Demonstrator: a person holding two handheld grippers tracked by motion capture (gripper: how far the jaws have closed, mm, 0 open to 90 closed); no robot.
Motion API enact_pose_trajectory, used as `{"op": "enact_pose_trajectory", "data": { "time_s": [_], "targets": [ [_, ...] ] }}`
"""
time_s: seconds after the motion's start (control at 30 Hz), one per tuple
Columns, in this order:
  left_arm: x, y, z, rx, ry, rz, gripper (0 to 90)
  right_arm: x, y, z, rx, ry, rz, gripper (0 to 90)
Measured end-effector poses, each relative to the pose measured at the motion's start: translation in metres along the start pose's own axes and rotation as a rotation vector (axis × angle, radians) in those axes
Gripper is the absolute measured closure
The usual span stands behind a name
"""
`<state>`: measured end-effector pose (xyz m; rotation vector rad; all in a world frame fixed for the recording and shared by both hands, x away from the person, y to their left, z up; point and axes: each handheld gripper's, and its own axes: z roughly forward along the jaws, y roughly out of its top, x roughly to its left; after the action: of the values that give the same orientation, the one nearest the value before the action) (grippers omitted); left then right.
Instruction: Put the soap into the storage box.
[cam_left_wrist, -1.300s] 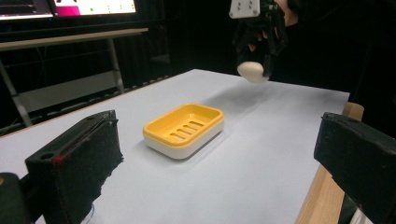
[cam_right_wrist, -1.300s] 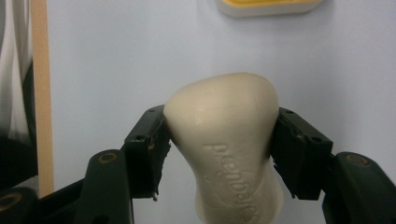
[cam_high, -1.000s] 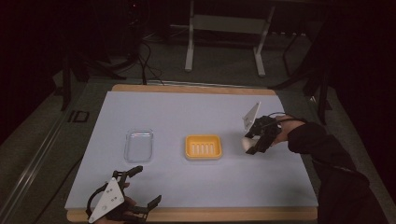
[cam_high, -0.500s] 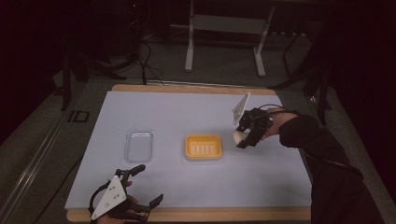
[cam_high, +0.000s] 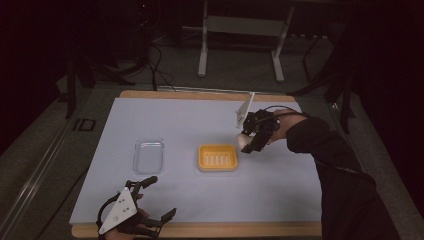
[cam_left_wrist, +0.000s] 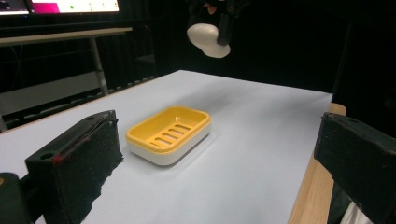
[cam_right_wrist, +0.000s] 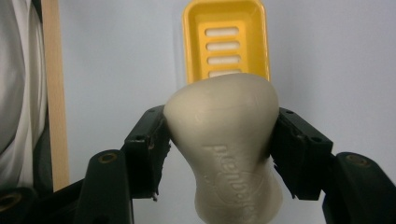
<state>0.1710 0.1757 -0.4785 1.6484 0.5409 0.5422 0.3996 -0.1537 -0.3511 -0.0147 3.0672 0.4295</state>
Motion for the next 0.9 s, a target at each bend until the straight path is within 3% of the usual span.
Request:
{"op": "enact_pose_trajectory", "data": {
  "time_s": [0.43, 0.7, 0.9],
  "targets": [
    [0.0, 0.001, 0.0, -0.004, -0.003, -0.001, 0.8, 0.0, 0.026, 0.02, -0.073, -0.01, -0.018, 39.9],
    [0.0, 0.001, 0.0, -0.004, -0.006, 0.003, 0.8, 0.001, 0.039, 0.035, -0.083, -0.004, -0.015, 39.9],
    [0.0, 0.001, 0.0, -0.007, -0.009, 0.003, 0.7, 0.002, 0.045, 0.046, -0.13, 0.005, -0.023, 39.9]
  ]
}}
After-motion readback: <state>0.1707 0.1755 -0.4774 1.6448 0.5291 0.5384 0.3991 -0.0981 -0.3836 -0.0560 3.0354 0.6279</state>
